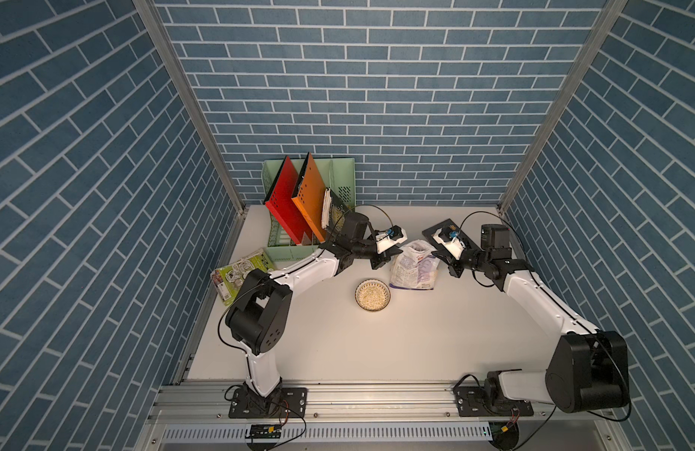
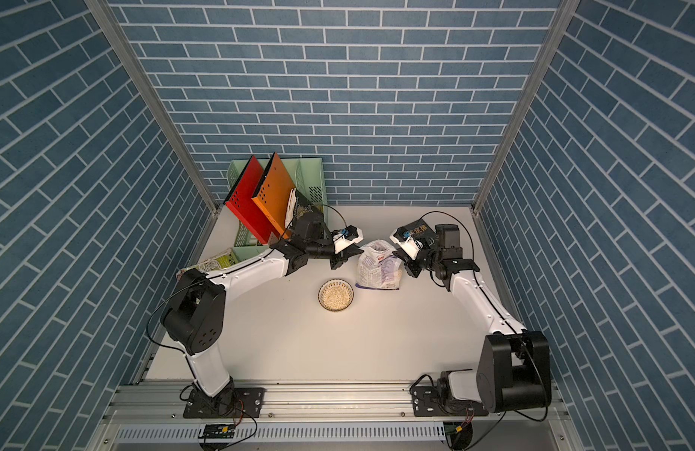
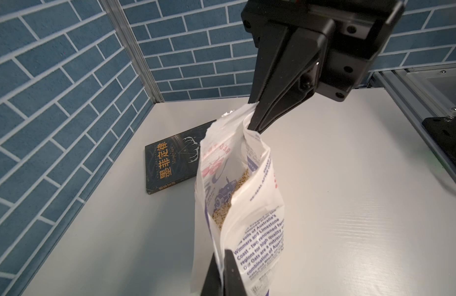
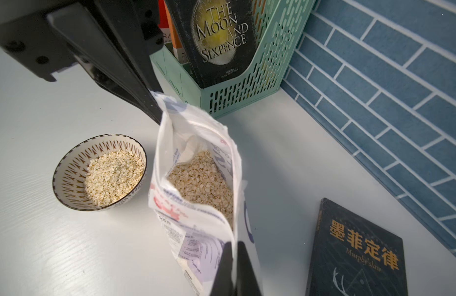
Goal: Pour the oats into the breakfast bowl
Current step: Close the oats bag at the center of the board.
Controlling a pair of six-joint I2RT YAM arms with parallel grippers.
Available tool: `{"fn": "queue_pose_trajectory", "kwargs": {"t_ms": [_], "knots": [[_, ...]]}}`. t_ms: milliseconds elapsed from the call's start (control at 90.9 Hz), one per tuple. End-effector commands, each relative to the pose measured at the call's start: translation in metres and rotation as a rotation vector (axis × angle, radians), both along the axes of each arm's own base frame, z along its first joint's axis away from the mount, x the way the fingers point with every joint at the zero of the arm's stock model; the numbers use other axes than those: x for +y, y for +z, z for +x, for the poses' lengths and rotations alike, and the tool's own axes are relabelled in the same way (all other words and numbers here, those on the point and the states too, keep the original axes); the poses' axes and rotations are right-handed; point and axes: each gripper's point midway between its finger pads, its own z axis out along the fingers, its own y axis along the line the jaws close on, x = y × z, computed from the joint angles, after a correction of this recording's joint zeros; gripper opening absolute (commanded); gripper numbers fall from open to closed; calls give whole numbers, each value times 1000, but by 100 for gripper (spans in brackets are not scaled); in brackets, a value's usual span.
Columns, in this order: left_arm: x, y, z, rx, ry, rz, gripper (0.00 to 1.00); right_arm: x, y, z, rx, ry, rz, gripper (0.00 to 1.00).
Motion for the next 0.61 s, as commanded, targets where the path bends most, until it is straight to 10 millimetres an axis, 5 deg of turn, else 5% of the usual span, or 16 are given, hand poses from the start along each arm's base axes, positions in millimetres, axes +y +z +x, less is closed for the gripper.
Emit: {"fn": "queue_pose_trajectory", "kwargs": {"t_ms": [0,275,374,473,594], "knots": [[7,21,0,-58,-23,29,0,-18,0,-1,-12,-23,-77,0],[23,8,4,-47,-14,90,0,-38,-3,5,-20,-70,-151,0],[22,10,5,-56,-16,84,0,-29,5,4,-26,-38,-109,0],[17,17,2,-51,-40,39,0,0,14,-4,-65,50,-62,31],[13,21,0,-60,-52,16,0,25,22,-5,-102,123,-45,50]]}}
